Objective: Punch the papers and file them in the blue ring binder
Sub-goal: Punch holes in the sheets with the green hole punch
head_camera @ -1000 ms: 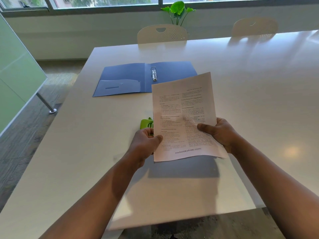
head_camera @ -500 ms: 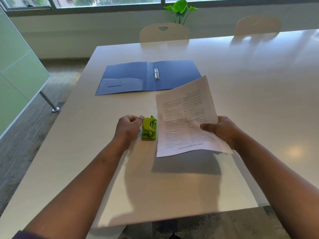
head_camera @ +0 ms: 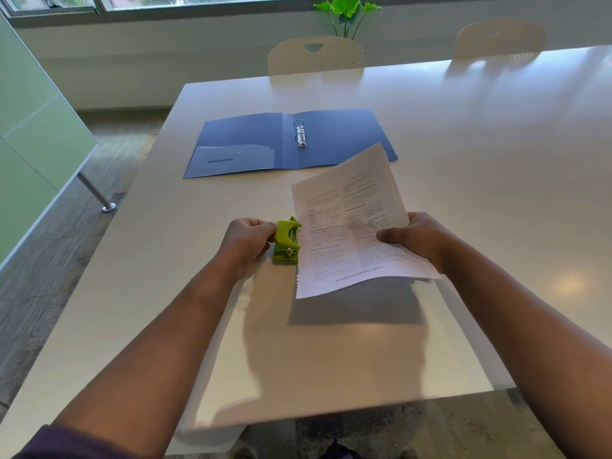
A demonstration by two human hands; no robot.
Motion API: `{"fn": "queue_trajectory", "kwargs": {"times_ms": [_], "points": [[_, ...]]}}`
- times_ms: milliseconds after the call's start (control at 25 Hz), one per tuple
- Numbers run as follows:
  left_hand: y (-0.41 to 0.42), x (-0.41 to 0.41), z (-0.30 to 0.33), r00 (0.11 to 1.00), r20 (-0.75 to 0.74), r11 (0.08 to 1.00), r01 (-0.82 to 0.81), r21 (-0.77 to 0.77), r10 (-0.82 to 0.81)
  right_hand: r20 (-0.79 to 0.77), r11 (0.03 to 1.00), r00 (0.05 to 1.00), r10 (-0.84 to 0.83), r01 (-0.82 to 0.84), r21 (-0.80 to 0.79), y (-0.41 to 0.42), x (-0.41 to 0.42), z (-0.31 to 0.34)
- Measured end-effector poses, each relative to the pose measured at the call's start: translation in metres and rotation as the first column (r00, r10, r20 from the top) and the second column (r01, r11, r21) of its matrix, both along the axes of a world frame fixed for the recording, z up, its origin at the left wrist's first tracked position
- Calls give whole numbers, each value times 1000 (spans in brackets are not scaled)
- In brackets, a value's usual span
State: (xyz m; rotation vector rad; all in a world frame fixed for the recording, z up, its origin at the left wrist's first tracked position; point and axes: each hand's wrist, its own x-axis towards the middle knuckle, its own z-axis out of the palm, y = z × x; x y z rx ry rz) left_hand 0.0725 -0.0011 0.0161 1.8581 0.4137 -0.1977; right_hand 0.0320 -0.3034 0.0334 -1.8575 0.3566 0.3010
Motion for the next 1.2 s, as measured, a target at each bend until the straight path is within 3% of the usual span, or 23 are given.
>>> {"fn": "queue_trajectory", "kwargs": {"times_ms": [320,760,1200], "points": [[-2,-1,0,1000,-10,1000,27,3,-27,26,995,998,51,-49,-90,8,6,14],[0,-1,0,998,-34,995,42,-90,-46,39,992,998,-51,46,122,21,-17,-8],[-2,-7,-1,997,18,992,71,-104,-69,33,991,999,12,-17,134,15,-1,-5]]}}
